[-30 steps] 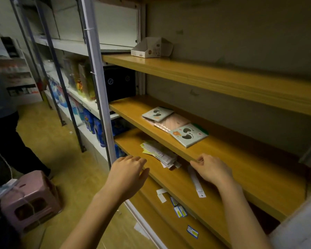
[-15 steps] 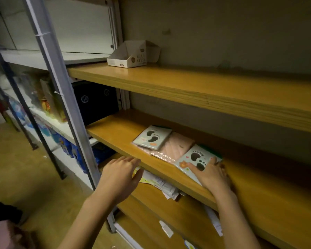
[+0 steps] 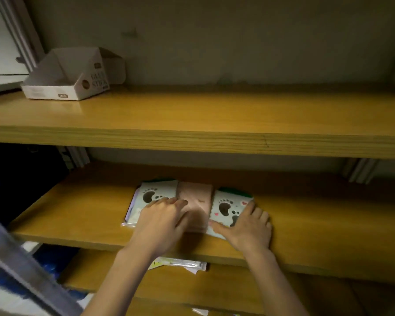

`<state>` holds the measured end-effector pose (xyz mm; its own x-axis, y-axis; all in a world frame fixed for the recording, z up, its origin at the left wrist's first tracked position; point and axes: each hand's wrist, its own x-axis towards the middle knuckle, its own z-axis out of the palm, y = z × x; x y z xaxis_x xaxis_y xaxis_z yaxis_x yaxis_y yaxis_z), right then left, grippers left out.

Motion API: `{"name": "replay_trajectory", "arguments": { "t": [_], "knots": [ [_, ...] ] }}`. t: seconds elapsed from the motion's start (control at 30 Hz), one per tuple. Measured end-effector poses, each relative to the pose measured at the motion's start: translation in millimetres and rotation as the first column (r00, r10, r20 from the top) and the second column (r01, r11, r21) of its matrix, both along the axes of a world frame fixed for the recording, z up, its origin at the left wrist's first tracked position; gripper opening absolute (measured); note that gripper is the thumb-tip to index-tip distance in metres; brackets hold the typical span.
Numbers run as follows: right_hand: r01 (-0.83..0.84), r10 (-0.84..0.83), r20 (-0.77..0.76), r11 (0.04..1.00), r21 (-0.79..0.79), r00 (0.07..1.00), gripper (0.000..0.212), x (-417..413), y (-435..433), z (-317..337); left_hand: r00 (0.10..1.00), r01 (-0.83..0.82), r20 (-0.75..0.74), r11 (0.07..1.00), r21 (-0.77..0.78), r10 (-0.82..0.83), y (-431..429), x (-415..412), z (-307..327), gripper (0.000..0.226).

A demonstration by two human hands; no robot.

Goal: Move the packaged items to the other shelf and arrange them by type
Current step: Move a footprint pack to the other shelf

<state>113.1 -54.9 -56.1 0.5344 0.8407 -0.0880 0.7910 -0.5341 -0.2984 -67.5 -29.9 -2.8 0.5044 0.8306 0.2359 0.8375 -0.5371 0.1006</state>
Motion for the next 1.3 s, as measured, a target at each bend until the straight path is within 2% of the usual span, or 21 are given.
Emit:
{"name": "replay_trajectory", "arguments": {
  "t": [0.1, 0.2, 0.27, 0.33, 0.4, 0.5, 0.6, 0.7, 0.8, 0.9, 1.07, 1.3],
  "knots": [
    [0.067, -0.068, -0.028, 0.998, -0.018, 0.997, 0.129, -5.4, -0.1, -2.8, 0.994, 0.102, -0.027, 0.994, -0.024, -0.103, 13.4, -5.1, 1.6, 0.034],
    [0.094, -0.096, -0.035, 0.994, -0.049, 0.995, 0.122, -4.0, -8.6, -3.1, 0.983, 0.184, 0.025, 0.982, -0.039, -0.183, 23.4, -11.5, -1.9, 0.033],
    [0.212, -0.214, -0.012, 0.972, -0.096, 0.977, 0.119, -14.7, -16.6, -1.8, 0.952, 0.305, 0.038, 0.95, -0.066, -0.303, 33.4, -16.6, -9.2, 0.033],
    [0.219, -0.223, -0.016, 0.968, -0.125, 0.975, 0.119, -5.7, -17.8, -0.5, 0.945, 0.328, 0.032, 0.942, -0.077, -0.326, 31.1, -10.3, -10.7, 0.035],
    [0.307, -0.315, -0.048, 0.942, -0.137, 0.948, 0.117, -0.9, -22.5, 5.0, 0.907, 0.421, 0.049, 0.903, -0.084, -0.418, 30.7, -6.9, -9.6, 0.035],
    [0.295, -0.31, -0.104, 0.946, -0.136, 0.945, 0.117, 7.4, -18.1, 5.7, 0.912, 0.411, 0.063, 0.907, -0.097, -0.406, 34.0, -7.4, -9.8, 0.035],
    [0.329, -0.324, -0.251, 0.944, -0.024, 0.912, 0.102, 4.8, -17.4, 0.0, 0.913, 0.407, 0.084, 0.907, -0.106, -0.4, 30.8, -9.7, -11.2, 0.034],
    [0.409, -0.316, -0.467, 0.906, 0.109, 0.826, 0.067, 1.1, -25.6, -3.6, 0.898, 0.439, 0.098, 0.891, -0.117, -0.429, 31.5, -8.9, -13.8, 0.033],
    [0.423, -0.253, -0.536, 0.879, 0.22, 0.805, 0.043, 1.4, -42.3, -5.4, 0.881, 0.473, 0.105, 0.869, -0.143, -0.462, 35.4, -1.4, -17.3, 0.036],
    [0.479, -0.172, -0.664, 0.82, 0.313, 0.728, 0.029, 3.7, -70.0, -3.7, 0.861, 0.509, 0.106, 0.849, -0.146, -0.498, 30.0, 13.2, -14.6, 0.04],
    [0.538, -0.094, -0.709, 0.722, 0.435, 0.699, 0.026, 21.7, -120.9, 3.7, 0.823, 0.568, 0.101, 0.813, -0.127, -0.559, 6.3, 43.8, -5.0, 0.046],
    [0.616, -0.088, -0.728, 0.608, 0.501, 0.68, 0.021, 59.8, -214.8, 23.6, 0.75, 0.661, 0.078, 0.743, -0.103, -0.656, -64.0, 114.8, 7.2, 0.043]
  ]
}}
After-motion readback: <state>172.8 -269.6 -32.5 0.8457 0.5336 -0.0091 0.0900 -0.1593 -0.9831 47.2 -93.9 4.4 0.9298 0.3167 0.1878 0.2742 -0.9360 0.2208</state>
